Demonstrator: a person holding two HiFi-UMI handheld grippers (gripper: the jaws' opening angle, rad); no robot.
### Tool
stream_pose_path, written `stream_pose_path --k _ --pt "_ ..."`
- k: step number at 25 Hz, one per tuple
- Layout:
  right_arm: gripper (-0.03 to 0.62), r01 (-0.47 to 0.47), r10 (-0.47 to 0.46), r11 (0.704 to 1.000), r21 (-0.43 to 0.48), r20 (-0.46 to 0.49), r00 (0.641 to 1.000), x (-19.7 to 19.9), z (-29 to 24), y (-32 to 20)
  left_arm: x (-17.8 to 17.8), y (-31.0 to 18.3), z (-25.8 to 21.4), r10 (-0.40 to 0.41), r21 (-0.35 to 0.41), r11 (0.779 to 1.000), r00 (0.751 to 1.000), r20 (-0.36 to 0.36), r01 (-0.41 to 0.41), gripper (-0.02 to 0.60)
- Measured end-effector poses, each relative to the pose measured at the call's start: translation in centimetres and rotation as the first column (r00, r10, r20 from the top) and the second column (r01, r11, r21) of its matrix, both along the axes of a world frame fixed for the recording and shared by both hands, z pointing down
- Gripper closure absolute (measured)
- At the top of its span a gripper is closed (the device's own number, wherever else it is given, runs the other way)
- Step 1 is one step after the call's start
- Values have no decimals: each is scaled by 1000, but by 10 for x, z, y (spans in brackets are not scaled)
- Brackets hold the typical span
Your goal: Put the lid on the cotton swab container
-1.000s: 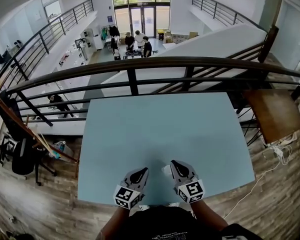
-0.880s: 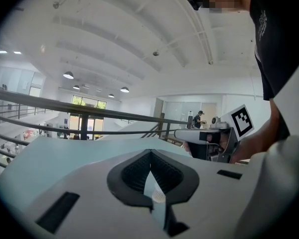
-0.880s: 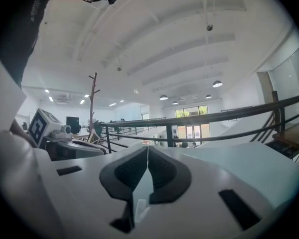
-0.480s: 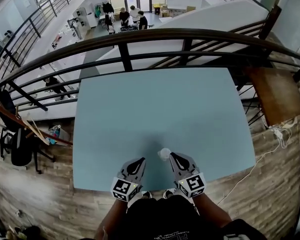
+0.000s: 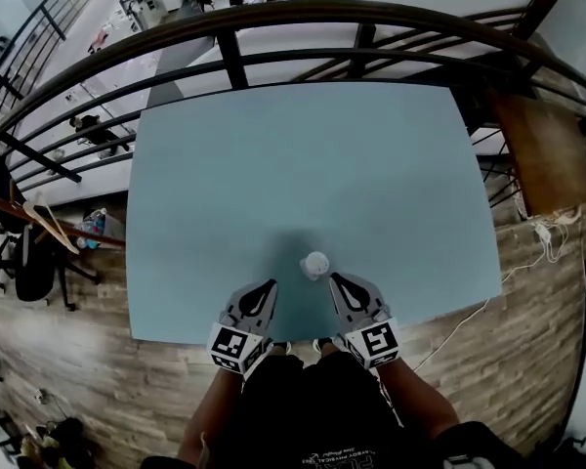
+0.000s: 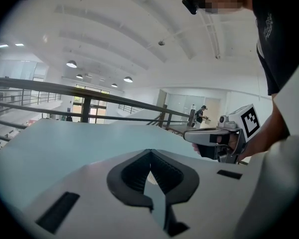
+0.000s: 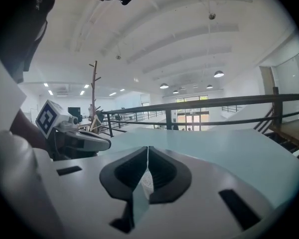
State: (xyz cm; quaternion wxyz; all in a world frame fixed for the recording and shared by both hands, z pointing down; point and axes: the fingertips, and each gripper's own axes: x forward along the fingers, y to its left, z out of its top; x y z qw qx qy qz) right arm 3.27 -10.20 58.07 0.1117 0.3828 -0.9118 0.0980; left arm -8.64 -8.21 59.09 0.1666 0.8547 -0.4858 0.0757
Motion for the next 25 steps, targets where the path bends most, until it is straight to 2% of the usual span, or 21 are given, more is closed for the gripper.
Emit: stream_pose_path --k 3,7,14,15,17,21,25 --pt "574 -1 1 1000 -27 -28 1000 2 14 0 0 2 7 17 -12 1000 1000 2 -17 571" --pt "574 -12 11 997 -80 -12 1000 7 32 -1 5 5 15 46 -32 998 999 9 -45 571" --pt "568 57 -61 997 -55 -77 995 -2 47 10 12 6 19 54 -39 998 999 -2 -54 571" --pt "557 61 -65 997 -51 -81 995 -3 48 10 13 5 20 55 -42 998 999 -2 -55 571" --pt "468 62 -67 996 -58 -90 994 -5 54 11 16 4 21 58 -46 997 998 -6 -58 571" --pt "419 46 -54 997 -56 -139 989 -7 67 10 18 -1 21 79 -39 996 997 -13 -80 571" --pt "392 78 -89 995 -70 -171 981 -12 87 11 19 -4 24 88 -37 995 996 -9 -88 571"
